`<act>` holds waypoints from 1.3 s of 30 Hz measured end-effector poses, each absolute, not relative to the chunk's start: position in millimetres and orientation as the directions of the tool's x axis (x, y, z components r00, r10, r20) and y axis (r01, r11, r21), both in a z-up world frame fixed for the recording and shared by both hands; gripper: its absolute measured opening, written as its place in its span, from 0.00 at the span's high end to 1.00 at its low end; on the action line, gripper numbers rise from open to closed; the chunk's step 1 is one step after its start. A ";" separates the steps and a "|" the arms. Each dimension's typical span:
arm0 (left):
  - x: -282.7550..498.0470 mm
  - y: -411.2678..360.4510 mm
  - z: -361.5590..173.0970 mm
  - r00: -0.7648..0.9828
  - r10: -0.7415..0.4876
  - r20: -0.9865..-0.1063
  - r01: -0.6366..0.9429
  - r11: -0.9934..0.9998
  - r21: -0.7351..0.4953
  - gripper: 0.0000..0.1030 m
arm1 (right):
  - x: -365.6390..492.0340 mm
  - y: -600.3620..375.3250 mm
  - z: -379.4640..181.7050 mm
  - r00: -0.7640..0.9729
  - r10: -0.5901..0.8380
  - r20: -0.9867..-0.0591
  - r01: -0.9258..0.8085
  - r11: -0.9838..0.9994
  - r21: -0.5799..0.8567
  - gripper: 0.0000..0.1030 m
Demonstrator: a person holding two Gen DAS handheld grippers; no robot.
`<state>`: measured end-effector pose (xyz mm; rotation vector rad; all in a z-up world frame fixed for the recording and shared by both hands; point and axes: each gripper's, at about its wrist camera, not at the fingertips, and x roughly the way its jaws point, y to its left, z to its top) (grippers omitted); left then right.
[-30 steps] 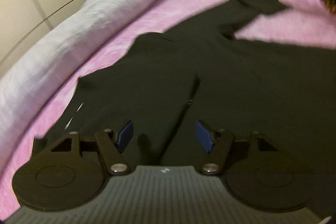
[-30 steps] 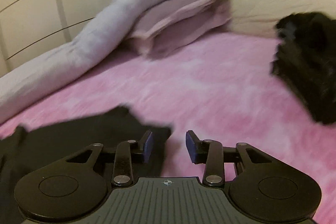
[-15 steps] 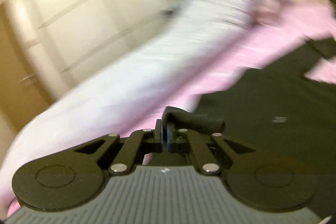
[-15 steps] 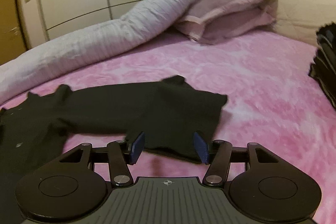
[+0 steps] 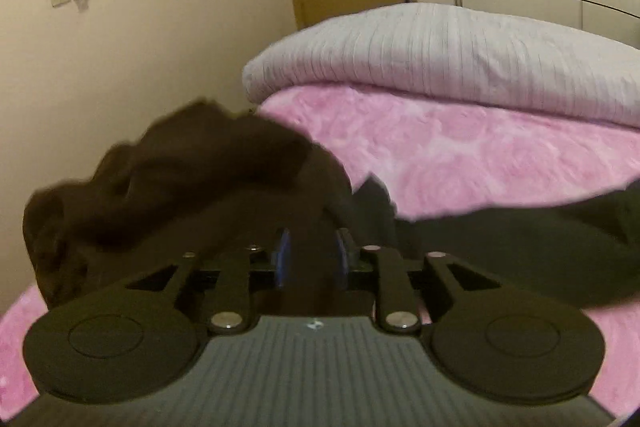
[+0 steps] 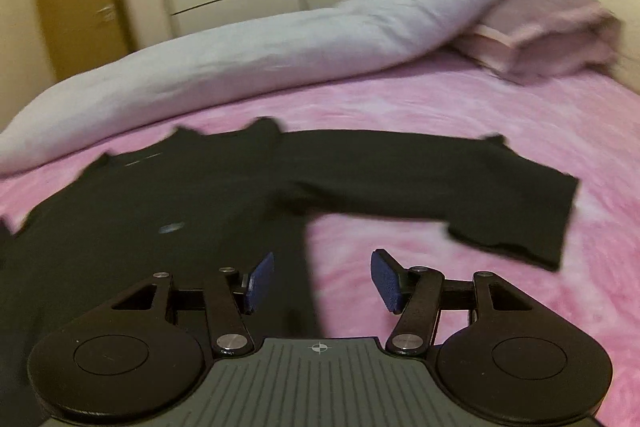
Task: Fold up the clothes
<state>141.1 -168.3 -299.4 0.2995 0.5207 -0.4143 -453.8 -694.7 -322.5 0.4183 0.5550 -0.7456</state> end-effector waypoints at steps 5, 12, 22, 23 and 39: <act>62.4 -166.6 -285.0 0.666 -0.523 -0.532 0.684 0.713 0.155 0.57 | -456.6 -631.6 -298.1 0.668 -0.408 -0.623 0.598 0.792 0.122 0.43; -78.6 -213.5 -286.8 0.147 -0.798 -0.584 0.978 0.206 -0.035 0.33 | -491.6 -546.1 -312.7 0.651 -0.229 -0.723 0.397 0.915 0.068 0.32; -118.1 -275.3 -319.9 -0.020 -0.713 -0.700 0.987 0.098 -0.128 0.66 | -506.1 -501.7 -325.6 0.632 -0.344 -0.694 0.222 0.939 -0.263 0.27; -120.7 -281.0 -322.9 -0.032 -0.704 -0.710 0.986 0.093 -0.136 0.76 | -503.4 -499.4 -327.3 0.639 -0.372 -0.673 0.191 0.925 -0.329 0.27; -161.7 -204.3 -268.1 -0.107 -0.811 -0.576 0.994 -0.098 -0.048 0.98 | -474.5 -603.7 -309.1 0.646 -0.081 -0.759 0.106 0.994 -0.016 0.91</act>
